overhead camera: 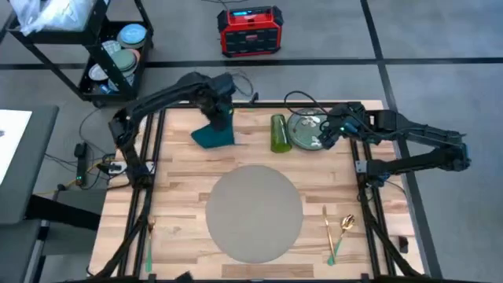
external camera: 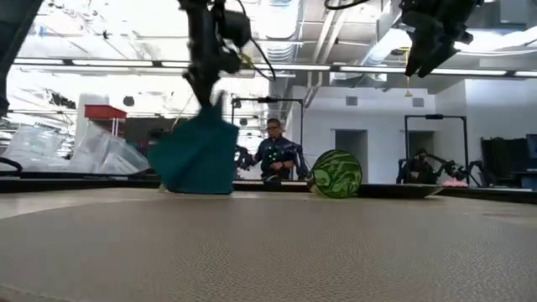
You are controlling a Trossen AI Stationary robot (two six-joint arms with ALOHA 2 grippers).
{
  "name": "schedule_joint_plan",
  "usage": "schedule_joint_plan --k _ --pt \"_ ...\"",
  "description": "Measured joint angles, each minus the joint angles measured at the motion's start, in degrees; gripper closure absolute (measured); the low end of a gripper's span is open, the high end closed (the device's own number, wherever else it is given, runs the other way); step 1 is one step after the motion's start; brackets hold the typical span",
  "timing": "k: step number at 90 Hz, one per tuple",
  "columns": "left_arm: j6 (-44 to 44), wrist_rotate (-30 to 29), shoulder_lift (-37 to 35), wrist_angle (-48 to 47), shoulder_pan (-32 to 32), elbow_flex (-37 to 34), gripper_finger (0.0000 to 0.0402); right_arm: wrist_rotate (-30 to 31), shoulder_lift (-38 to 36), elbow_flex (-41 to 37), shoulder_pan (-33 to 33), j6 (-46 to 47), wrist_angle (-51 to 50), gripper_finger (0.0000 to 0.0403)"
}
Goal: Set table place
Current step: Put the green table napkin to the left of the gray tablemat
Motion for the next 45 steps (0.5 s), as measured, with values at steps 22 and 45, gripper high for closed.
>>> schedule_joint_plan --k 22,45 --pt "-7.08 -3.95 -8.33 -6.07 -3.11 0.0 0.0402 -0.29 0.0 0.0 0.79 -0.02 0.01 0.0168" --pt "-8.4 1.81 -10.37 -6.3 -2.73 -2.91 0.0402 -0.43 0.0 0.0 0.77 -0.01 0.02 0.0168"
